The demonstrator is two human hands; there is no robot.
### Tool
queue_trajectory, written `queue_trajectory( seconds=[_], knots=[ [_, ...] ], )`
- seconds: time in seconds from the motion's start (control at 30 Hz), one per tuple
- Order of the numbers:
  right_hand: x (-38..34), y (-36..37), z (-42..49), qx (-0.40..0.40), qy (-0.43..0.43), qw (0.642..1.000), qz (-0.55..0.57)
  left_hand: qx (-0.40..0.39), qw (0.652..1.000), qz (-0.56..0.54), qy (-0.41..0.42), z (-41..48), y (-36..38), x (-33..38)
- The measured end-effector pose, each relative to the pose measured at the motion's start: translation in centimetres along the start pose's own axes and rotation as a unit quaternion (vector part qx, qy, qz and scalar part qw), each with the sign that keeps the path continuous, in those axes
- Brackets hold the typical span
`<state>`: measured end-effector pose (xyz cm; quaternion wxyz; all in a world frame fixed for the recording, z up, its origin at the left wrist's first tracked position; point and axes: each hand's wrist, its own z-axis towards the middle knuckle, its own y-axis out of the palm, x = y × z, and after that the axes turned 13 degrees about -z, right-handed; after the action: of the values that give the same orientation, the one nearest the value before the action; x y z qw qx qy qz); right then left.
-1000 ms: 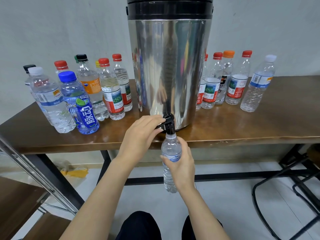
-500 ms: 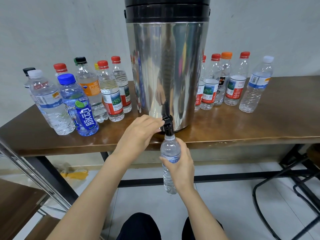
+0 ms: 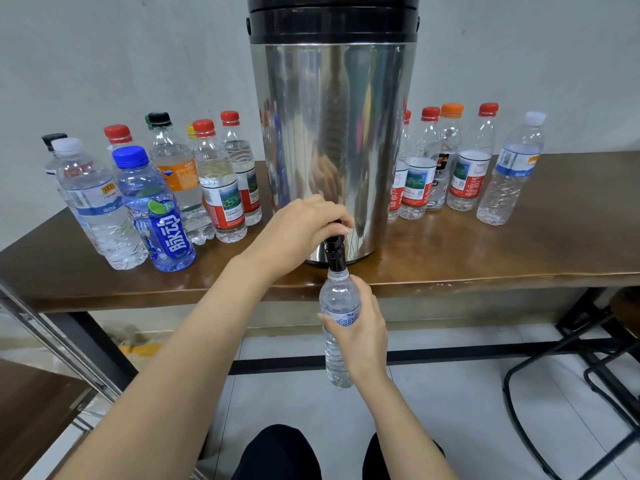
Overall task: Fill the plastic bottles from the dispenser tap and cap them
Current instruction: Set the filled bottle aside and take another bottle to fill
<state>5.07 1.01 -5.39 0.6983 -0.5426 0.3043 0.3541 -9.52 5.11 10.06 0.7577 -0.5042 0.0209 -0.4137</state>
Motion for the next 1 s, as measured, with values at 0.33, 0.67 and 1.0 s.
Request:
queue_trajectory(
  seconds=[0.33,0.67,1.0],
  knots=[
    [-0.1,-0.1,-0.1,0.0,0.001,1.0,-0.004,0.166,0.973,-0.157,-0.036,-1.4,1.5,0.4],
    [-0.1,-0.1,-0.2,-0.003,0.003,1.0,0.005,0.199,0.896,-0.089,-0.387,-6.7,3.7,-7.1],
    [0.4,0.3,-1.3,-0.018,0.007,1.0,0.004,0.09,0.915,0.025,-0.393,-6.0,5.8,-6.6]
  ],
)
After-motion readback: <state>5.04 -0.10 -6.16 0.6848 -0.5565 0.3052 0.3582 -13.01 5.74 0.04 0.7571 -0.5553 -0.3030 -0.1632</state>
